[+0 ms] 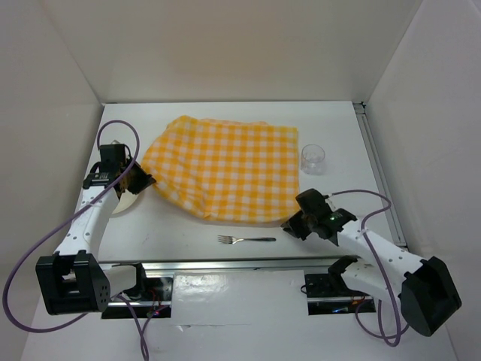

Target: Set the dinner table for one person

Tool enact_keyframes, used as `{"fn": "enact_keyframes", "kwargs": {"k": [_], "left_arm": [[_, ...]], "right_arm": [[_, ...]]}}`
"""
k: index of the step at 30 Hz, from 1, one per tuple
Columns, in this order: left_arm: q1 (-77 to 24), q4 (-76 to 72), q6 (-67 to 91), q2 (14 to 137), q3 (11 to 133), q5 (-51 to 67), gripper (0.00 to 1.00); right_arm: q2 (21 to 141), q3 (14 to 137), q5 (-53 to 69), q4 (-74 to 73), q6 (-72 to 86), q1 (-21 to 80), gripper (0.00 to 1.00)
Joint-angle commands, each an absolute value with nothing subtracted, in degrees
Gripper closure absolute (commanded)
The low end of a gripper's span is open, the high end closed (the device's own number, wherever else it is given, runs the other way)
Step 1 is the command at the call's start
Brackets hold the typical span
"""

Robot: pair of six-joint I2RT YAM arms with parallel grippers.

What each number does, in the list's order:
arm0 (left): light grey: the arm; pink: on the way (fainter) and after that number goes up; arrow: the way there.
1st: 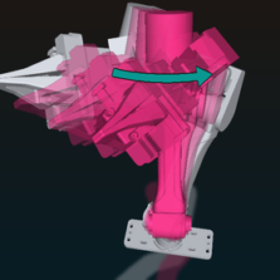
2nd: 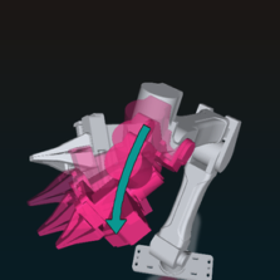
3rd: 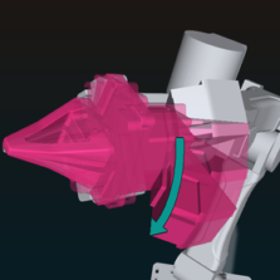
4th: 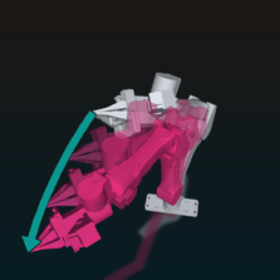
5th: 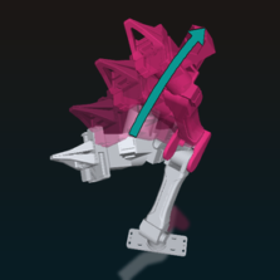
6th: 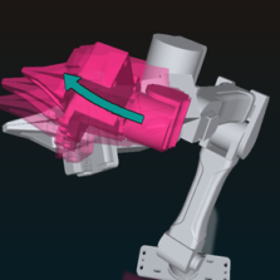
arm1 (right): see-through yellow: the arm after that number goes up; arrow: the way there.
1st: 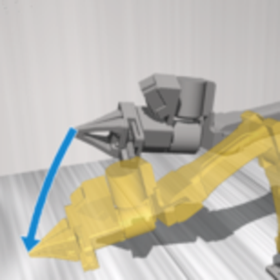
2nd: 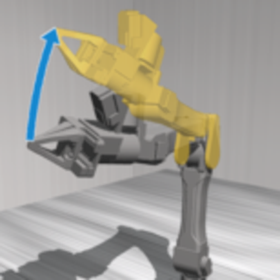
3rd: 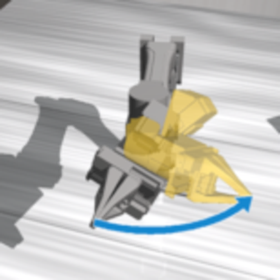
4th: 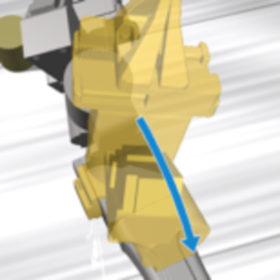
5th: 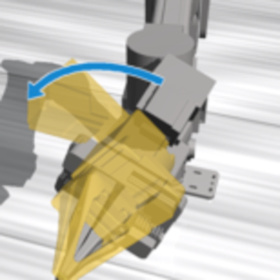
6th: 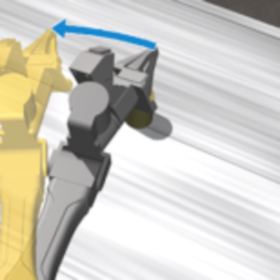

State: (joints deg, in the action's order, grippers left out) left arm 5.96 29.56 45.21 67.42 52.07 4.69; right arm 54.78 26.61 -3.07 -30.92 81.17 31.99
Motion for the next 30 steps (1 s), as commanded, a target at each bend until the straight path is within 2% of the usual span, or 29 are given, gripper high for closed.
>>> {"fn": "enact_keyframes", "kwargs": {"k": [1, 3, 4, 6, 11, 28, 30], "left_arm": [[5.9, 29.2, 45.0, 66.9, 53.8, 4.4, 1.0], [5.9, 29.2, 45.0, 66.9, 54.3, 4.4, 1.0], [5.9, 29.2, 45.0, 66.9, 54.3, 4.4, 1.0], [5.9, 29.7, 45.0, 67.4, 54.3, 4.4, 1.0], [5.9, 29.7, 44.5, 67.4, 54.8, 4.4, 1.0], [5.9, 29.7, 43.9, 67.9, 55.4, 3.9, 1.0], [5.9, 29.7, 43.9, 67.9, 55.4, 3.9, 1.0]], "right_arm": [[57.1, 26.1, -2.9, -20.1, 79.4, 31.8, 0.65], [59.1, 26.1, -2.9, -17.3, 78.1, 31.8, 0.52], [61.7, 26.6, -2.9, -15.7, 78.0, 31.8, 0.4], [64.6, 28.4, -2.9, -14.9, 77.3, 31.8, 0.35], [71.7, 29.0, -2.4, -10.6, 76.8, 31.8, 0.35], [72.9, 30.6, -9.3, -7.6, 78.1, 29.0, 0.32], [73.7, 30.6, -9.3, -5.9, 78.1, 28.1, 0.38]]}}
